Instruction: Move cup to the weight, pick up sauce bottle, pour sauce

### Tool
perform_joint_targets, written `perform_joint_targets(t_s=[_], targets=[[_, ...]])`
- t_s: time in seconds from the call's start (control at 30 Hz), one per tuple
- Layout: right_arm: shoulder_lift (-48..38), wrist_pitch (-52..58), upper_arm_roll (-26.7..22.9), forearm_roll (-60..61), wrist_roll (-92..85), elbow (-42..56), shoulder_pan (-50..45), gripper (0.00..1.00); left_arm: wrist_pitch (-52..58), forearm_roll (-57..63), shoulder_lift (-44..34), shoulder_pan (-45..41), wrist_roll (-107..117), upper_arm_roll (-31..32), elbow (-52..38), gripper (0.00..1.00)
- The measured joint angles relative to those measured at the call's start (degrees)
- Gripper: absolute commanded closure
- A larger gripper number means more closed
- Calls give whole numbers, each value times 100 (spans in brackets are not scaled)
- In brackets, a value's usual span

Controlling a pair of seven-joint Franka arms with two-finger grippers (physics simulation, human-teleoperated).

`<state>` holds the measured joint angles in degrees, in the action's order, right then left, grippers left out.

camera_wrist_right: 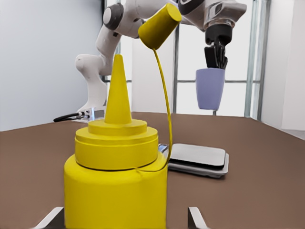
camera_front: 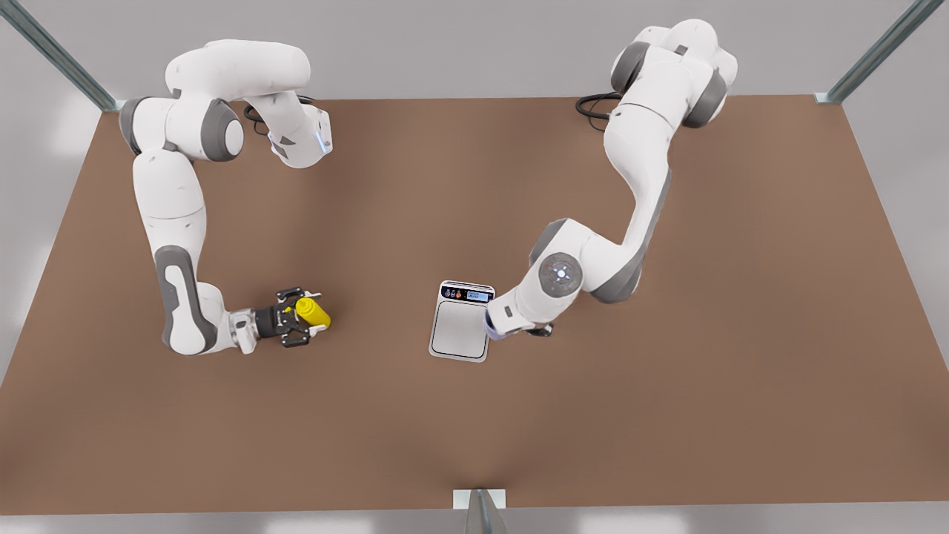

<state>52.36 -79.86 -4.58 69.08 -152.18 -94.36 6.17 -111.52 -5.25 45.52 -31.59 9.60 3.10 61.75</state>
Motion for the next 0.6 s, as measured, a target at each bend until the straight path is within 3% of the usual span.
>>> perform_joint_targets(t_s=[0.1,0.17,0.6], targets=[[0,-2,0,14,-108,15,-10,40,-84,2,528,-323,869,5,-798,79],[0,-2,0,16,-172,39,-11,48,-169,0,724,-442,1383,-2,-1017,79],[-109,25,-7,0,-331,184,-285,49,-175,-13,1160,-498,3607,98,-1054,79]])
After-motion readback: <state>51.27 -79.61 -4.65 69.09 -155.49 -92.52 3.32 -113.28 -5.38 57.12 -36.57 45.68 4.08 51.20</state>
